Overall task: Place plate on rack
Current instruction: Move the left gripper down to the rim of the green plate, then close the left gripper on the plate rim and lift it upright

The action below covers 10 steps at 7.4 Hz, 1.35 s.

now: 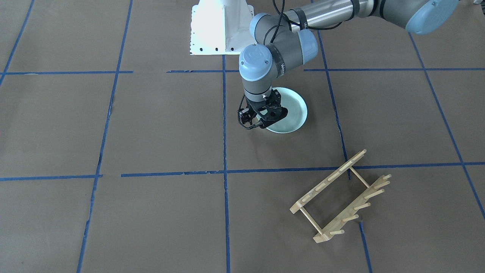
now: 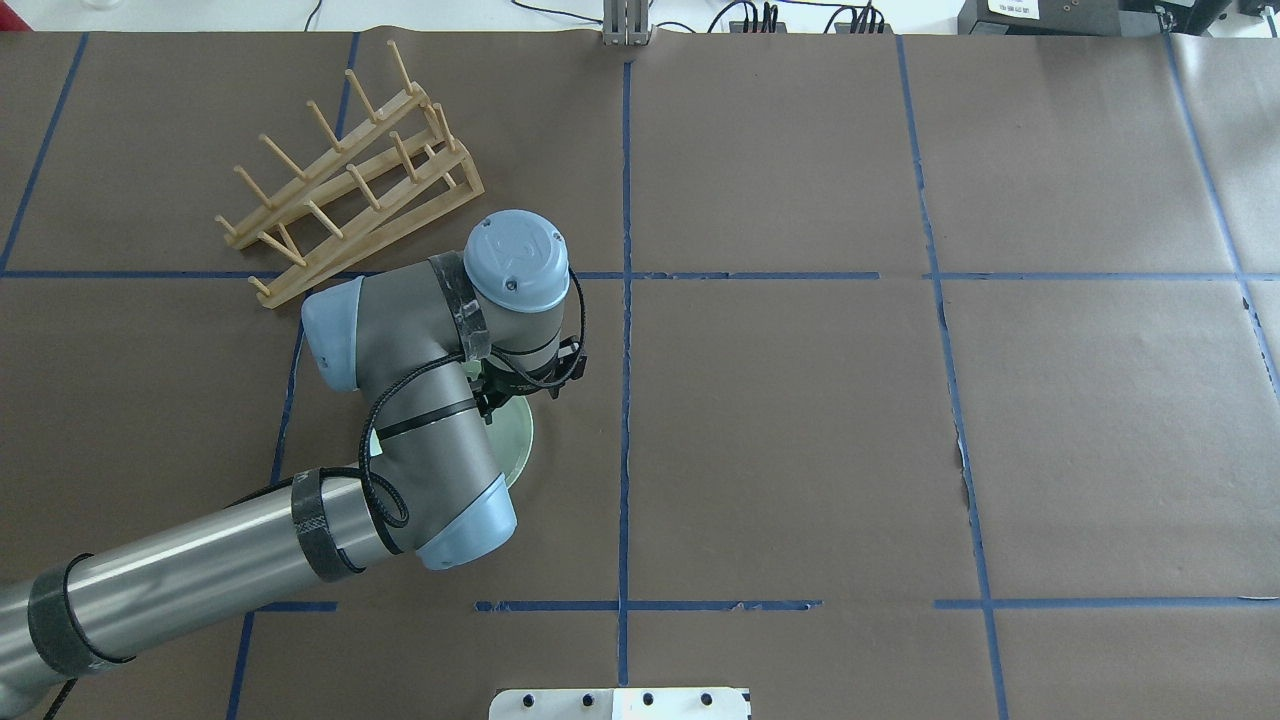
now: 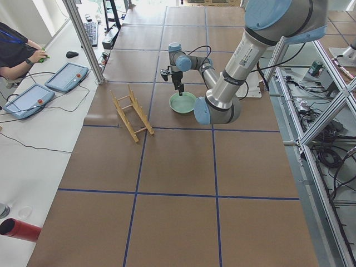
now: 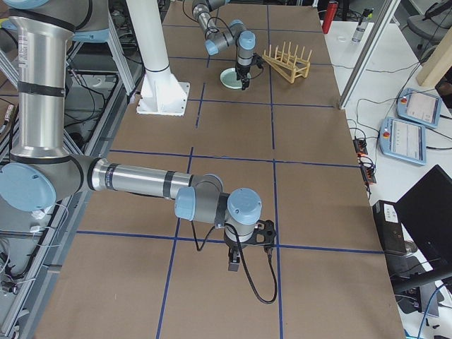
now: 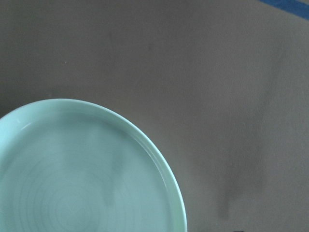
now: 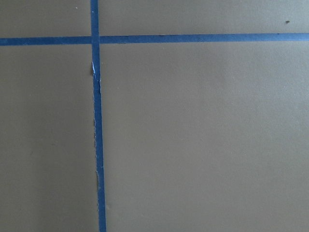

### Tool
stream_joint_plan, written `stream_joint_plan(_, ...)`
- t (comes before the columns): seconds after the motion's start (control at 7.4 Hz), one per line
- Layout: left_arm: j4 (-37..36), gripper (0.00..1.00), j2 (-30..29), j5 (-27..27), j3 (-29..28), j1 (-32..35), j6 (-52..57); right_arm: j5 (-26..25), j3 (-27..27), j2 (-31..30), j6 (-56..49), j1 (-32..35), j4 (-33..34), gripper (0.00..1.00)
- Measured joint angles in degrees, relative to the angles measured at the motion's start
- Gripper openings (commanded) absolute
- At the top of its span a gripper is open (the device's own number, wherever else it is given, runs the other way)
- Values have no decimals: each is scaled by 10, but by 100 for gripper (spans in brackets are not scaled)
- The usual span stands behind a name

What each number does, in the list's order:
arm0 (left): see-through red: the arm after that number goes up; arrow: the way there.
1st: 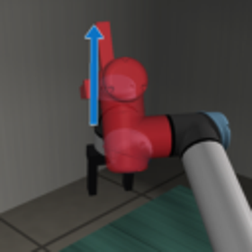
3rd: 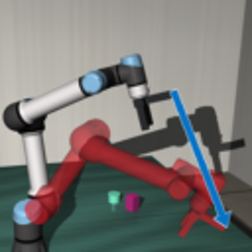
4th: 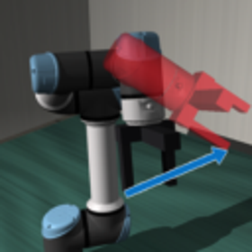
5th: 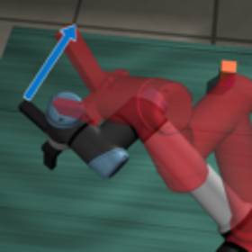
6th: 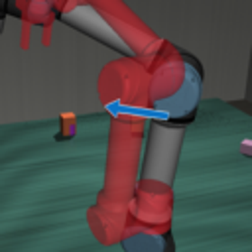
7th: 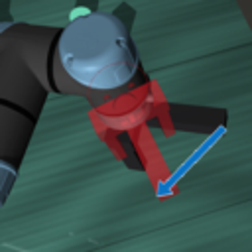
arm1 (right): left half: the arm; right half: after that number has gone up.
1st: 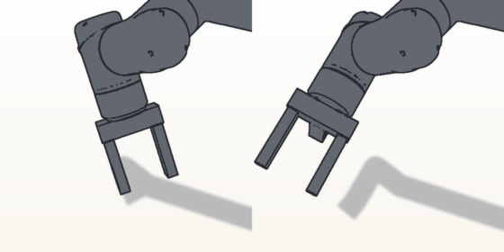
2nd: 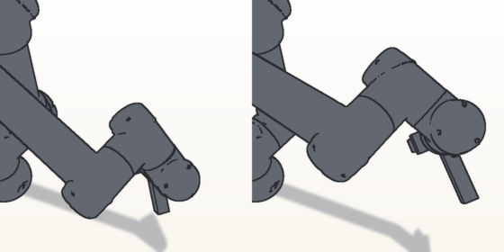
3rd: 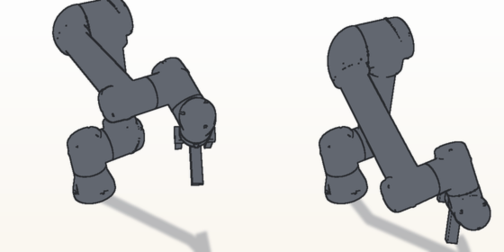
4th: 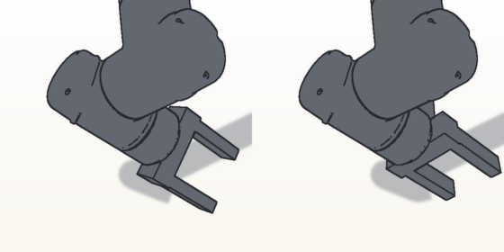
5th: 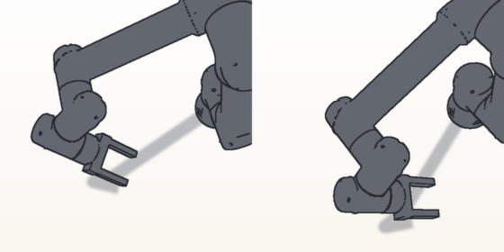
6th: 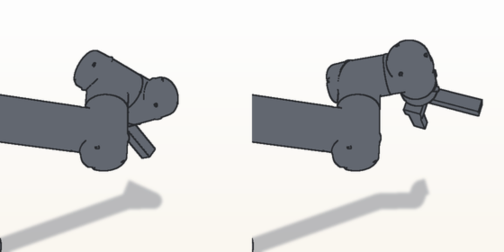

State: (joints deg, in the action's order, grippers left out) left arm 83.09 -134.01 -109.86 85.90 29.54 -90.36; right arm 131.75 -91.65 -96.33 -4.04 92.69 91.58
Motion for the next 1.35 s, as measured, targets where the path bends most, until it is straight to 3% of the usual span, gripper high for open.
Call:
stream_joint_plan(0.27,11,44,2,4,-6,-1,2,0,0,0,0,0,0,100)
stream_joint_plan(0.41,12,29,3,5,-7,-1,3,0,0,0,0,0,0,100)
stream_joint_plan(0.54,13,0,3,5,-6,-1,3,0,0,0,0,0,0,100)
stream_joint_plan(1.08,32,0,3,1,1,1,4,0,0,0,0,0,0,100)
stream_joint_plan(1.35,44,0,2,-15,41,19,4,0,0,0,0,0,0,100)
